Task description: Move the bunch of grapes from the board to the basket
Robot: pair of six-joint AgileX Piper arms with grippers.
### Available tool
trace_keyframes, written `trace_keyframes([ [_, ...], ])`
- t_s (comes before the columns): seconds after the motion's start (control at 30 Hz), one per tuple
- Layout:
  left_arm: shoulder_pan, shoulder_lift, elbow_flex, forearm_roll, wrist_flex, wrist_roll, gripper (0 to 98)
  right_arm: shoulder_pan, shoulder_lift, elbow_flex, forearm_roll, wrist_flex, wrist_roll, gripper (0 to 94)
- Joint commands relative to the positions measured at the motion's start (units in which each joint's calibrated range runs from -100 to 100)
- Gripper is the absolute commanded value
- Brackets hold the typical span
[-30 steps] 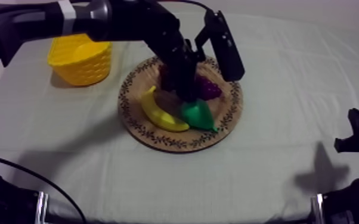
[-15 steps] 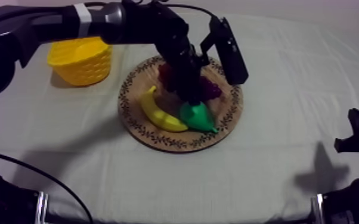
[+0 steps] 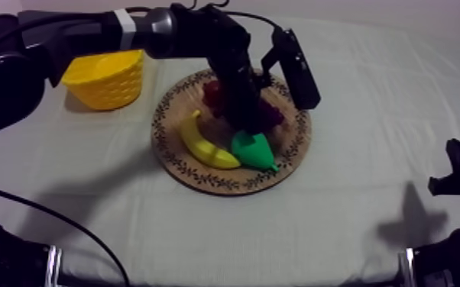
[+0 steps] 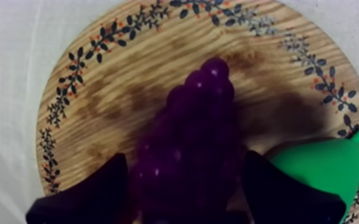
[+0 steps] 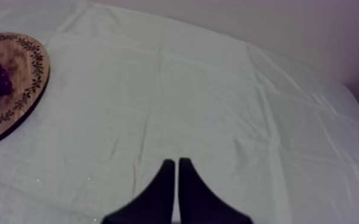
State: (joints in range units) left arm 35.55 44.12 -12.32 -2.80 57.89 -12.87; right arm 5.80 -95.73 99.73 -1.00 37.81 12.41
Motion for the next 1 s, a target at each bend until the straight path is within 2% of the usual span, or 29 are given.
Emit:
trace_keyframes([
  [0.0,-0.04,0.3,-0.47,0.06,0.41,-0.04,71.2,0.02,-0.02,0.04,0.0,0.01,-0.03,0.2],
  [0.4,-0.52,2.72,-3.43,0.61,2.72,-0.07,69.4,0.02,-0.02,0.04,0.0,0.01,-0.03,0.2],
  [0.97,-0.97,3.09,-3.5,0.85,2.95,0.73,43.1,0.02,-0.02,0.04,0.0,0.01,-0.03,0.2],
])
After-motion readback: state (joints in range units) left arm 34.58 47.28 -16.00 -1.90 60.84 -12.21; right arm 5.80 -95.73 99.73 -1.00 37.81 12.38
